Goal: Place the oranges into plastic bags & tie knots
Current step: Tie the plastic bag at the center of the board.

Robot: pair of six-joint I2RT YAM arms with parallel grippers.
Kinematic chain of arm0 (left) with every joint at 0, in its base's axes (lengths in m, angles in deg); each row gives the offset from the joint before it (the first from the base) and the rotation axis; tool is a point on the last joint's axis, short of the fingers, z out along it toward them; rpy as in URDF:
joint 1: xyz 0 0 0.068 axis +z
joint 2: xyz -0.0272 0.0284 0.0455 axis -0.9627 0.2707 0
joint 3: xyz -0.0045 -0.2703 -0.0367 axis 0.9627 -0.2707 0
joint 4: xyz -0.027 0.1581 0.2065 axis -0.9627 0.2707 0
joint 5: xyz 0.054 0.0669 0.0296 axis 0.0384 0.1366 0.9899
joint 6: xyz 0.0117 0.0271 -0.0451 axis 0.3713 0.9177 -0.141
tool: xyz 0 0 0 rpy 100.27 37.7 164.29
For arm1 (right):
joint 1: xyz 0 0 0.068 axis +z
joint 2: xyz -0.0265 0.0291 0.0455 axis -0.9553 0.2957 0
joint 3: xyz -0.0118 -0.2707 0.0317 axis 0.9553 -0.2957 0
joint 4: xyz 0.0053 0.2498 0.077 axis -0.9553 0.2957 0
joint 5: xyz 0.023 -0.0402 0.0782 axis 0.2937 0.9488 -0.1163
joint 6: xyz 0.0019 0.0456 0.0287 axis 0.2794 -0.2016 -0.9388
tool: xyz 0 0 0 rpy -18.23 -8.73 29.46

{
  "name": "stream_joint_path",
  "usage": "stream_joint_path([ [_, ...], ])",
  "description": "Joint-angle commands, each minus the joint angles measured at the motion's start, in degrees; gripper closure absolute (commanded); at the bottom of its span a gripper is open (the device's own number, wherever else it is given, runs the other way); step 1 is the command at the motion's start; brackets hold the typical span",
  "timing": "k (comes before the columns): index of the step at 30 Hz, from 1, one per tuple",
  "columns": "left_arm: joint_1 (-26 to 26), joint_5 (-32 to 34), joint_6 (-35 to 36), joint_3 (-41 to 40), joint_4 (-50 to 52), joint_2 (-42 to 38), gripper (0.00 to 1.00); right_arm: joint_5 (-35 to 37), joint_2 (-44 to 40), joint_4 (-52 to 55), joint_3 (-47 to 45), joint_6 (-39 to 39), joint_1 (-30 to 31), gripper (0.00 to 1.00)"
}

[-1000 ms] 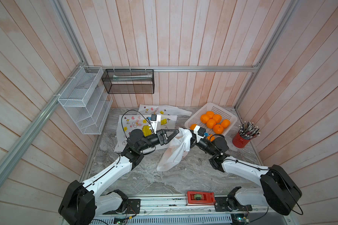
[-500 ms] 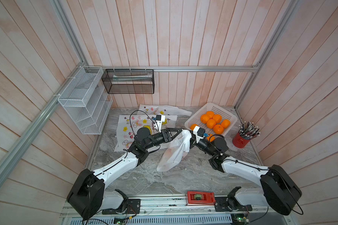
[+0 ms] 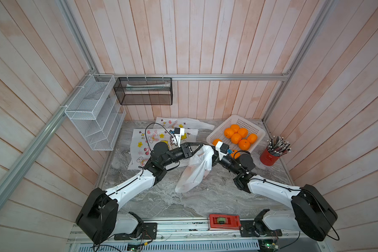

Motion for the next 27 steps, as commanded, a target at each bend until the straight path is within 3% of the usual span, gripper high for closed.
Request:
stream_joint_path([
  [1, -0.26, 1.0, 1.79, 2.25, 0.25, -0.77, 0.76, -0.29, -0.05, 2.22, 1.81, 1.38, 0.84, 1.0],
  [10, -0.26, 1.47, 3.22, 2.6, 1.76, -1.16, 0.96, 1.83, -0.98, 4.71, 1.73, 3.26, 0.93, 1.0],
  [15, -0.24, 1.87, 4.38, 2.68, 2.4, -1.67, 1.0, 2.83, -2.54, 6.69, 1.04, 4.47, 0.9, 0.96],
  [19, -0.26, 2.57, 5.36, 2.78, 2.9, -2.22, 1.0, 4.83, -4.13, 8.06, 0.17, 5.08, 0.9, 0.83],
  [23, -0.24, 3.92, 6.19, 2.39, 3.59, -2.97, 1.0, 8.82, -7.48, 11.22, -1.82, 6.31, 0.76, 0.56],
  [27, -0.26, 5.37, 7.01, 1.92, 4.16, -3.73, 1.0, 12.01, -12.72, 16.49, -4.26, 6.57, -0.19, 0.37],
])
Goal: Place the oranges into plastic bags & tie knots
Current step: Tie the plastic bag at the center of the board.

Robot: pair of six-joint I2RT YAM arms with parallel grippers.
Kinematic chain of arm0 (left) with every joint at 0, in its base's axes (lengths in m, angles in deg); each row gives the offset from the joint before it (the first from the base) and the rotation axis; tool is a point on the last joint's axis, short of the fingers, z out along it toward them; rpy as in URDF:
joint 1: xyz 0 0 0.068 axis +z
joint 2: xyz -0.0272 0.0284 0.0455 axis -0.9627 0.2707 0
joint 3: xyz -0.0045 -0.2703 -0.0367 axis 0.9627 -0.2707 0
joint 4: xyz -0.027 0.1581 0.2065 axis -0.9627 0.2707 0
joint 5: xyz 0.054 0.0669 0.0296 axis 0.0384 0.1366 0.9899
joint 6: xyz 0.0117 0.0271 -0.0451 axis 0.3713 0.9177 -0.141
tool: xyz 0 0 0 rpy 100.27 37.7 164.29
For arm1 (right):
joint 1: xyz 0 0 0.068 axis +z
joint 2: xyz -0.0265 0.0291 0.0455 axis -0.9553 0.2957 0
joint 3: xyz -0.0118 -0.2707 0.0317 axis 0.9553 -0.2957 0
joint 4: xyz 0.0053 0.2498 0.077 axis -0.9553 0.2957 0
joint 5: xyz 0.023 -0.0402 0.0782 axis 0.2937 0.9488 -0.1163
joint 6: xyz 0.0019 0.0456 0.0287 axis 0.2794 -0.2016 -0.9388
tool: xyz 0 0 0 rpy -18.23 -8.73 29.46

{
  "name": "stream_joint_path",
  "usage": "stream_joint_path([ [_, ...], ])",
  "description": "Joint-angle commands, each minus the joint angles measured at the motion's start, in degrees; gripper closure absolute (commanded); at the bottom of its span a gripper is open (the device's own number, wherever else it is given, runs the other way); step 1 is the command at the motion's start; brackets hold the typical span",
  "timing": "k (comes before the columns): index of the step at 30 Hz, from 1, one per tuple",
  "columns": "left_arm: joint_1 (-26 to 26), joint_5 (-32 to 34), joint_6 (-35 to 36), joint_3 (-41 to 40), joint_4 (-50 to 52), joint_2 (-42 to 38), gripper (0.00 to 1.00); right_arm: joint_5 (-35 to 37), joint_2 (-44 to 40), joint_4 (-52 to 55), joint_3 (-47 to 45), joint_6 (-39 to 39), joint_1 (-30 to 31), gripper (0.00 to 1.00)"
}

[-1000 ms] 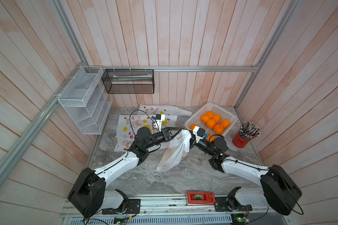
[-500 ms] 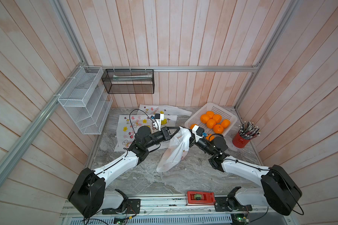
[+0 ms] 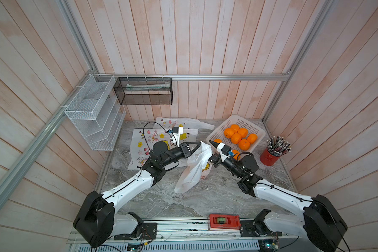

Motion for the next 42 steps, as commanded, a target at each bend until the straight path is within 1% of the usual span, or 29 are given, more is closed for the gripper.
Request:
stream_joint_path([
  [1, -0.25, 2.36, 2.17, 1.23, 0.45, -1.65, 1.0, 4.05, -5.01, 6.62, -2.05, 0.39, -0.64, 0.32],
  [4, -0.23, 3.29, 2.93, 0.92, 0.62, -2.03, 1.0, 5.99, -10.87, 12.65, -3.79, -0.68, -0.95, 0.24],
  [7, -0.22, 3.98, 3.75, 0.74, 1.02, -2.36, 1.0, 5.49, -17.79, 20.78, -3.98, -4.85, -0.95, 0.18],
  [10, -0.26, 3.62, 4.08, 0.65, 0.8, -2.36, 1.0, 3.25, -23.59, 28.7, -2.91, -12.69, -0.95, 0.14],
  [12, -0.26, 3.59, 4.36, 0.65, 0.91, -2.43, 1.0, 0.58, -26.29, 34.65, -1.07, -19.47, -0.9, 0.14],
  [14, -0.25, 3.71, 4.61, 0.49, 0.9, -2.48, 1.0, -3.86, -27.75, 38.35, 0.61, -26.23, -0.95, 0.15],
  [17, -0.26, 3.83, 4.73, 0.13, 0.58, -2.51, 1.0, -10.86, -26.89, 37.68, 1.51, -34.02, -0.86, 0.21],
  [19, -0.24, 3.76, 4.66, 0.04, 0.45, -2.45, 1.0, -13.71, -24.95, 36.48, 2.3, -36.48, -0.72, 0.27],
  [22, -0.26, 3.5, 4.43, 0.08, 0.19, -2.1, 1.0, -14.79, -21.57, 37.51, 4.57, -36.43, -0.68, 0.33],
  [28, -0.26, 3.58, 4.56, 0.22, 0.34, -2.08, 1.0, -17.13, -17.66, 35.26, 5.47, -36.34, -0.5, 0.39],
  [30, -0.26, 3.5, 4.6, 0.3, 0.36, -2.0, 1.0, -16.83, -17.13, 35.36, 5.46, -35.83, -0.4, 0.46],
  [33, -0.3, 3.72, 5.06, 0.43, 0.73, -2.09, 1.0, -15.83, -17.22, 36.25, 5.27, -35.12, -0.4, 0.6],
  [36, -0.26, 4.24, 5.91, 0.57, 1.59, -2.15, 1.0, -15.42, -17.5, 36.32, 5.15, -34.87, -0.42, 0.82],
  [37, -0.26, 4.58, 6.41, 0.57, 2.01, -2.2, 1.0, -15.2, -17.61, 36.77, 5.21, -34.53, -0.35, 0.93],
  [38, -0.25, 5.1, 6.95, 0.65, 2.5, -2.36, 1.0, -14.56, -17.66, 37.68, 5.47, -34.09, -0.4, 1.0],
  [40, -0.18, 6.08, 8.42, 0.91, 3.74, -2.76, 1.0, -12.19, -18.02, 40.41, 6.09, -32.66, -0.37, 1.0],
  [42, 0.0, 7.65, 10.22, 1.34, 5.86, -3.39, 1.0, -8.13, -18.38, 43.58, 6.66, -31.07, -0.37, 1.0],
])
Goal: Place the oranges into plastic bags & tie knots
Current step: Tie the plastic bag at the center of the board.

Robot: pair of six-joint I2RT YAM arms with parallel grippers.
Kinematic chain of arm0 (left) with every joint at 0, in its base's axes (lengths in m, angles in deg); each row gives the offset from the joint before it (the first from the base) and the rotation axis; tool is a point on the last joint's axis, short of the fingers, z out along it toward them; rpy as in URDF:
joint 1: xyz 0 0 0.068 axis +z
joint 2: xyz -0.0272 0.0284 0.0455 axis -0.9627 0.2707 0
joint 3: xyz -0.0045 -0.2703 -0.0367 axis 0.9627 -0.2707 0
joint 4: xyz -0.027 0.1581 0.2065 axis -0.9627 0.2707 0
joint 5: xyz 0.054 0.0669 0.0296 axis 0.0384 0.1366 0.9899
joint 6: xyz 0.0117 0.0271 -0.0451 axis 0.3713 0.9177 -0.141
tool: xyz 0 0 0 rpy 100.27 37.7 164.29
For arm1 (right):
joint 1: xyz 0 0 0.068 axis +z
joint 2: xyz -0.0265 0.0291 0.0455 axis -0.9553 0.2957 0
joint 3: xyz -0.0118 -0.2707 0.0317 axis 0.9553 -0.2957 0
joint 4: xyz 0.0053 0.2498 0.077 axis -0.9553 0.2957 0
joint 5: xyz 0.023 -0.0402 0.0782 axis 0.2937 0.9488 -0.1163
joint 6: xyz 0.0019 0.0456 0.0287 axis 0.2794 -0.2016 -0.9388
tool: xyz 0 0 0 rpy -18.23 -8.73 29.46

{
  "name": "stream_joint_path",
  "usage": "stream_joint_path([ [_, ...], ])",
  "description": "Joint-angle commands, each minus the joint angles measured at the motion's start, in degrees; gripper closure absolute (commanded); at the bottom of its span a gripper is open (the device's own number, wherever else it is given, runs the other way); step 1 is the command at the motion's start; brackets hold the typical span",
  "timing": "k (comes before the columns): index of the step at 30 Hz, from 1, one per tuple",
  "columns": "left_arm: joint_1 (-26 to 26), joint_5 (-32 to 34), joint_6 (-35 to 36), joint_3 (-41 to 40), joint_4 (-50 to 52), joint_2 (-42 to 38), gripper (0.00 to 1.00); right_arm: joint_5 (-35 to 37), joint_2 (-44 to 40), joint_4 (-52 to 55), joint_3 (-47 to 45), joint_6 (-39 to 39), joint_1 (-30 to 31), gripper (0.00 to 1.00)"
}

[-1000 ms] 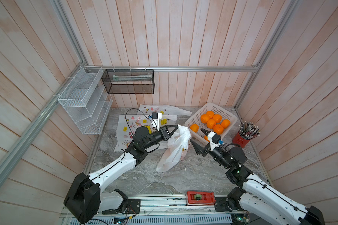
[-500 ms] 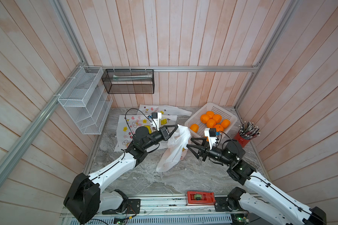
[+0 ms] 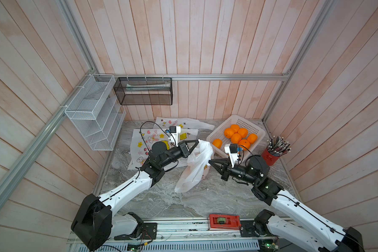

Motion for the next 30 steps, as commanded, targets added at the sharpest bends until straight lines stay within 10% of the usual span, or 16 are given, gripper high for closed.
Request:
stream_joint_path([
  [1, 0.17, 3.24, 4.77, 1.44, 3.59, -2.04, 1.0, 7.28, -1.16, 6.14, 2.62, 3.25, 0.3, 1.0],
  [18, 6.49, 16.14, 13.65, -1.49, 18.81, -7.96, 1.0, 46.11, 0.07, 20.19, -1.74, 2.31, 0.28, 1.0],
  [23, 7.3, 13.65, 13.85, -4.0, 16.36, -9.21, 1.0, 38.69, -0.29, 16.11, -3.1, 4.49, 0.3, 1.0],
  [30, 5.98, -0.69, 7.22, -2.08, 14.39, -8.3, 0.49, 34.89, -3.83, 10.29, -5.87, 6.03, 0.27, 1.0],
])
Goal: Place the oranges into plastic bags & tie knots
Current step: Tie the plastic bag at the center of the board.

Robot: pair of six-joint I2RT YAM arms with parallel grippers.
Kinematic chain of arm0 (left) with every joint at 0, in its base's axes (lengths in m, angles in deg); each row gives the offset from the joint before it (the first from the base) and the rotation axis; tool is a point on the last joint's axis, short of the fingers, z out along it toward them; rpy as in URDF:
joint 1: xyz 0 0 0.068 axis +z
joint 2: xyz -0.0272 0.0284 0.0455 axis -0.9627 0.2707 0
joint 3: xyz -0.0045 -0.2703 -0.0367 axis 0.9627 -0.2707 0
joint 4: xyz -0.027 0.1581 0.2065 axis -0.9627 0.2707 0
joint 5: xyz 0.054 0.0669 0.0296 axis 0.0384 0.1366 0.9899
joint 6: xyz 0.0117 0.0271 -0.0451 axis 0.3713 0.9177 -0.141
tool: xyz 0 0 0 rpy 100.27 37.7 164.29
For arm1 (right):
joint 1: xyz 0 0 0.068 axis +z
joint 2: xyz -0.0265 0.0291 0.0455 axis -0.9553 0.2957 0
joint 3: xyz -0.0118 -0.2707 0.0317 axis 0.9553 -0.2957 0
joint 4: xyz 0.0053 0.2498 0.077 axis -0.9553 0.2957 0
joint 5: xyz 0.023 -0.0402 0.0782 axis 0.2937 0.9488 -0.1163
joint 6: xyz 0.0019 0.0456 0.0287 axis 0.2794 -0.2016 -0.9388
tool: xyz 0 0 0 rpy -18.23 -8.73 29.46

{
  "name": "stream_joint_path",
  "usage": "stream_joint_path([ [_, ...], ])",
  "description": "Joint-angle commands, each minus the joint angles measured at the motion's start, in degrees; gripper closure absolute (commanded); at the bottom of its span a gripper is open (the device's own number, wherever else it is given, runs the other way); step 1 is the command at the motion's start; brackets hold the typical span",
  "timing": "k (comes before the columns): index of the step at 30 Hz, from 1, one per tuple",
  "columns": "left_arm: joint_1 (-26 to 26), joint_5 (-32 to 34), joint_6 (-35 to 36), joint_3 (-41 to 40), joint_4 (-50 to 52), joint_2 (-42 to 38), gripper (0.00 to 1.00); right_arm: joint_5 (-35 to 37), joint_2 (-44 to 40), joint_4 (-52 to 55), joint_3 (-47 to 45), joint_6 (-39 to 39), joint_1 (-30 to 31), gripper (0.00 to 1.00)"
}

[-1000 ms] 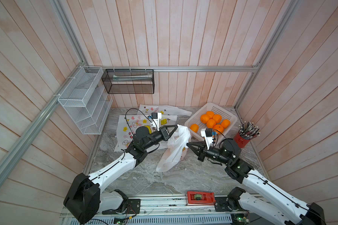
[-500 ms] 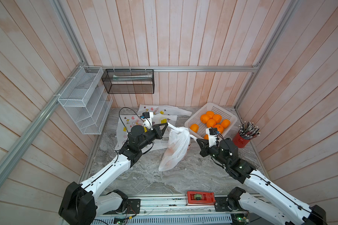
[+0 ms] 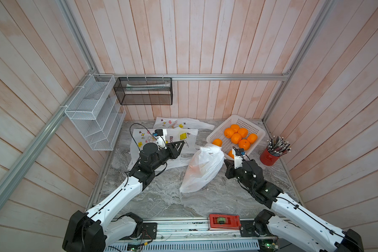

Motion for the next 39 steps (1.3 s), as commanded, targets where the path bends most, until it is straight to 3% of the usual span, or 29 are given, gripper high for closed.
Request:
stream_joint_path([
  [1, -1.76, -7.74, -4.93, 1.64, -1.73, 0.72, 0.44, -1.22, -1.22, -2.64, -0.66, 1.24, 0.15, 1.0],
  [4, -4.56, -8.29, -9.82, 2.88, -2.06, 2.65, 0.37, -1.42, -1.34, -2.5, -0.76, 1.33, 0.21, 1.0],
  [11, -8.04, -9.36, -15.05, 6.99, -4.21, 9.57, 0.32, -2.14, -1.42, -3.07, -0.89, 1.66, 0.17, 1.0],
  [21, -8.31, -7.41, -16.36, 9.31, -6.09, 13.52, 0.38, -3.15, -1.94, -2.61, -1.09, 2.74, 0.22, 1.0],
  [26, -8.31, -6.98, -15.61, 10.32, -5.36, 13.97, 0.48, -3.04, -1.61, -2.31, -1.13, 3.51, 0.22, 1.0],
  [33, -8.28, -7.36, -14.55, 10.94, -4.66, 14.07, 0.78, -4.42, -1.82, 0.01, 0.44, 4.66, 0.22, 0.99],
  [39, -8.25, -5.43, -12.62, 11.04, -2.74, 13.07, 0.97, -7.41, -4.54, 6.13, 2.88, 10.2, 0.18, 0.67],
])
